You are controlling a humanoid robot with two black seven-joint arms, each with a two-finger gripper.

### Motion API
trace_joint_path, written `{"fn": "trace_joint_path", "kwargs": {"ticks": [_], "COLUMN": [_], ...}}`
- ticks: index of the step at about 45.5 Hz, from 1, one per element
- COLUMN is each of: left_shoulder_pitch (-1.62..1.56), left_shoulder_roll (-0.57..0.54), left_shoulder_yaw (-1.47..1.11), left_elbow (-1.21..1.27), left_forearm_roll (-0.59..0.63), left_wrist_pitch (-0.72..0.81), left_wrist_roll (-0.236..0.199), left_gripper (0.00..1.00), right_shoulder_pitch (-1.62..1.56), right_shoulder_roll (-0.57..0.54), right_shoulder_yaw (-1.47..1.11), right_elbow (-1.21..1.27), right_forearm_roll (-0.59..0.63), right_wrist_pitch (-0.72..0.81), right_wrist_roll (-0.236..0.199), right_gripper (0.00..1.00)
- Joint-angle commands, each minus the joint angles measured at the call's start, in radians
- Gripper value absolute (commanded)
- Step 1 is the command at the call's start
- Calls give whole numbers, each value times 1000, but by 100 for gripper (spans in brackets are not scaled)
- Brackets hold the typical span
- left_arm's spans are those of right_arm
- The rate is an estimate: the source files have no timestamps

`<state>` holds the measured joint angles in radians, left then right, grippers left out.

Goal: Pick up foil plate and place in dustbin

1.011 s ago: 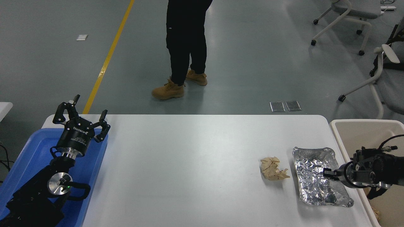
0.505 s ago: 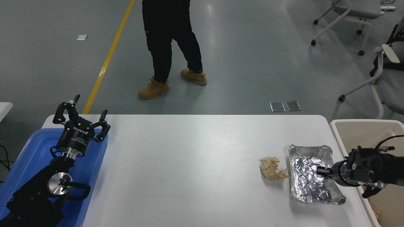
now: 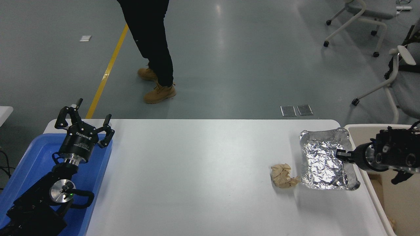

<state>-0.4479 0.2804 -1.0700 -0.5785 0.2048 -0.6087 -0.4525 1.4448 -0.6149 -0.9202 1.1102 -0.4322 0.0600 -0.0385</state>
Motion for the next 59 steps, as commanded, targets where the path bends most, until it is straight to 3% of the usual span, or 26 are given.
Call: {"fn": "trace_joint_path", "kwargs": {"ticks": [1, 27, 44, 53, 59], "left_shoulder_pitch": [0, 0, 0, 0, 0], "left_shoulder_roll": [0, 0, -1, 0, 0], "left_shoulder_yaw": [-1, -1, 1, -1, -1], "left_elbow": [0, 0, 0, 0, 0], "left_forearm_roll": [-1, -1, 1, 1, 1], "left_wrist_pitch": [0, 1, 1, 1, 1], "left_wrist_roll": [0, 0, 0, 0, 0], "left_gripper": [98, 98, 98, 98, 98], "right_shoulder_pitch": [218, 537, 574, 445, 269], "right_shoulder_roll": [-103, -210, -236, -230, -220], "right_shoulder_yaw": [-6, -8, -3, 29, 135], "right_elbow": [161, 229, 208, -44, -275], "right_forearm_roll": [-19, -5, 0, 15, 116], "right_wrist_pitch": [46, 304, 334, 314, 313], "right_wrist_roll": [-1, -1, -1, -3, -4], "right_gripper": [0, 0, 0, 0, 0]}}
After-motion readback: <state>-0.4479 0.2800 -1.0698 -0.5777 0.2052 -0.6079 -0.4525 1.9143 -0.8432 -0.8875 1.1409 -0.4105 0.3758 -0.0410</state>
